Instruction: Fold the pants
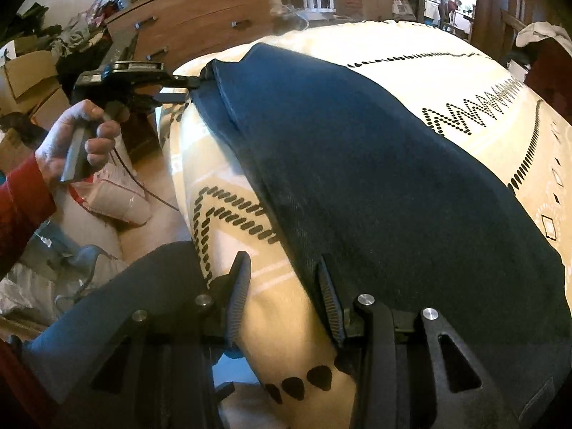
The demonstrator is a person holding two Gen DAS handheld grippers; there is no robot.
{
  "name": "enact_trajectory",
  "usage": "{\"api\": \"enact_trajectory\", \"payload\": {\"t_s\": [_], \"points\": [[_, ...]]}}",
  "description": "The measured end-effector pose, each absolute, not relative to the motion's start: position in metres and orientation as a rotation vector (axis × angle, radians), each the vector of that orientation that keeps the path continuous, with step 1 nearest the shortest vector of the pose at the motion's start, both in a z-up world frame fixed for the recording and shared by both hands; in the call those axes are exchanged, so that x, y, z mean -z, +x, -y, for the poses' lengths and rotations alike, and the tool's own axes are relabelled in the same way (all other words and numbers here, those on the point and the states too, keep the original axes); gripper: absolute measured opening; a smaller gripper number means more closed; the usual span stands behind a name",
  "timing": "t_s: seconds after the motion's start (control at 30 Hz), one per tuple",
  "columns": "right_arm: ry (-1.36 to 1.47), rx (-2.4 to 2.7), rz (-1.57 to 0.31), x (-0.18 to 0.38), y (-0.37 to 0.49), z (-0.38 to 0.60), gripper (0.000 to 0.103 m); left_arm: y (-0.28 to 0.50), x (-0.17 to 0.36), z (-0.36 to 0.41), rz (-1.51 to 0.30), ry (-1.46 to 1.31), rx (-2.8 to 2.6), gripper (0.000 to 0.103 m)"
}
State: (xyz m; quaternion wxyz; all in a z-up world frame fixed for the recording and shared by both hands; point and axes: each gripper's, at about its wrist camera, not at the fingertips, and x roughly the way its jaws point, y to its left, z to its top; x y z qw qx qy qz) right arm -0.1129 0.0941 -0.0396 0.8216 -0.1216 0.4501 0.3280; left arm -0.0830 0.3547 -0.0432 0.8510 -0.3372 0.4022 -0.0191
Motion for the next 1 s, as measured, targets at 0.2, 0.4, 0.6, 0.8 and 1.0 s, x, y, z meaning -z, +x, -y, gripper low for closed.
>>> {"api": "enact_trajectory", "payload": {"t_s": [0.2,0.4,0.6,0.8,1.0], "points": [[-0.230,-0.691,-0.970,0.042,-0.111,-0.090,0.043,-0.077,0.047,-0.361,-0.833,-0.709,-0.037,0.016],[-0.214,-0.689,-0.965,0.038,-0.109,-0.087,0.043,-0.078,0.046,-0.395,-0.773,-0.779,0.013,0.015],[-0.235,-0.687,-0.944,0.034,-0.104,-0.088,0.043,-0.078,0.056,-0.397,-0.786,-0.777,0.052,0.019],[-0.278,-0.697,-0.919,0.030,-0.096,-0.090,0.045,-0.111,0.021,-0.395,-0.760,-0.682,-0.089,0.031],[-0.322,-0.706,-0.950,0.043,-0.093,-0.096,0.046,-0.092,0.005,-0.358,-0.773,-0.680,0.097,0.032]]}}
